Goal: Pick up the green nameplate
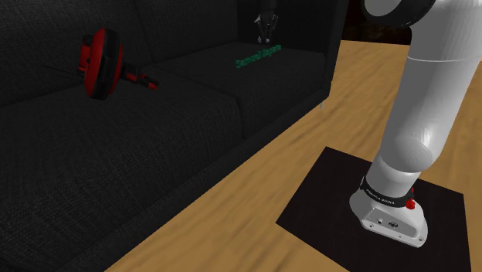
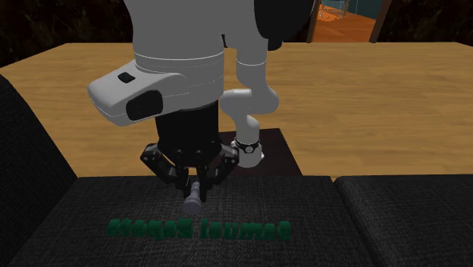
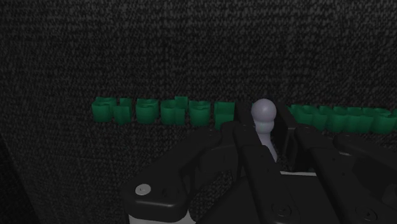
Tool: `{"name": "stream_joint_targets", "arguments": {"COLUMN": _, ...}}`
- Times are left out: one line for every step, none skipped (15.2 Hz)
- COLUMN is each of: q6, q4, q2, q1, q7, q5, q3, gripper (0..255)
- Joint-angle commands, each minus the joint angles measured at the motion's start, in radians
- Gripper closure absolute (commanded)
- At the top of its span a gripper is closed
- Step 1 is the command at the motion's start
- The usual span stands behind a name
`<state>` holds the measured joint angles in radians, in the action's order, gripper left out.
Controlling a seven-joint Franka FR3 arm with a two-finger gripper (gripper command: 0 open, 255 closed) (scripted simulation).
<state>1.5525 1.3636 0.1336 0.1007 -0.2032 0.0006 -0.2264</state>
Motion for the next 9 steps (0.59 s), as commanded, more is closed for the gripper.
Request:
{"name": "stream_joint_targets", "arguments": {"q6": 0.001, "q4": 0.001, "q2": 0.0, "q1": 0.0, "q7": 0.0, "q5": 0.0, "q3": 0.0, "gripper": 255}}
{"name": "stream_joint_targets", "arguments": {"q6": 0.001, "q4": 0.001, "q2": 0.0, "q1": 0.0, "q7": 0.0, "q5": 0.0, "q3": 0.0, "gripper": 255}}
{"name": "stream_joint_targets", "arguments": {"q6": 0.001, "q4": 0.001, "q2": 0.0, "q1": 0.0, "q7": 0.0, "q5": 0.0, "q3": 0.0, "gripper": 255}}
{"name": "stream_joint_targets", "arguments": {"q6": 0.001, "q4": 0.002, "q2": -0.001, "q1": 0.0, "q7": 0.0, "q5": 0.0, "q3": 0.0, "gripper": 255}}
{"name": "stream_joint_targets", "arguments": {"q6": 0.001, "q4": 0.002, "q2": -0.001, "q1": 0.0, "q7": 0.0, "q5": 0.0, "q3": 0.0, "gripper": 255}}
{"name": "stream_joint_targets", "arguments": {"q6": 0.001, "q4": 0.001, "q2": -0.001, "q1": 0.0, "q7": 0.0, "q5": 0.0, "q3": 0.0, "gripper": 255}}
{"name": "stream_joint_targets", "arguments": {"q6": 0.0, "q4": 0.0, "q2": 0.0, "q1": 0.0, "q7": 0.0, "q5": 0.0, "q3": 0.0, "gripper": 255}}
{"name": "stream_joint_targets", "arguments": {"q6": -0.016, "q4": -0.022, "q2": 0.006, "q1": 0.001, "q7": -0.001, "q5": 0.001, "q3": 0.0, "gripper": 255}}
{"name": "stream_joint_targets", "arguments": {"q6": -0.033, "q4": -0.045, "q2": 0.012, "q1": 0.002, "q7": -0.002, "q5": 0.003, "q3": -0.001, "gripper": 255}}
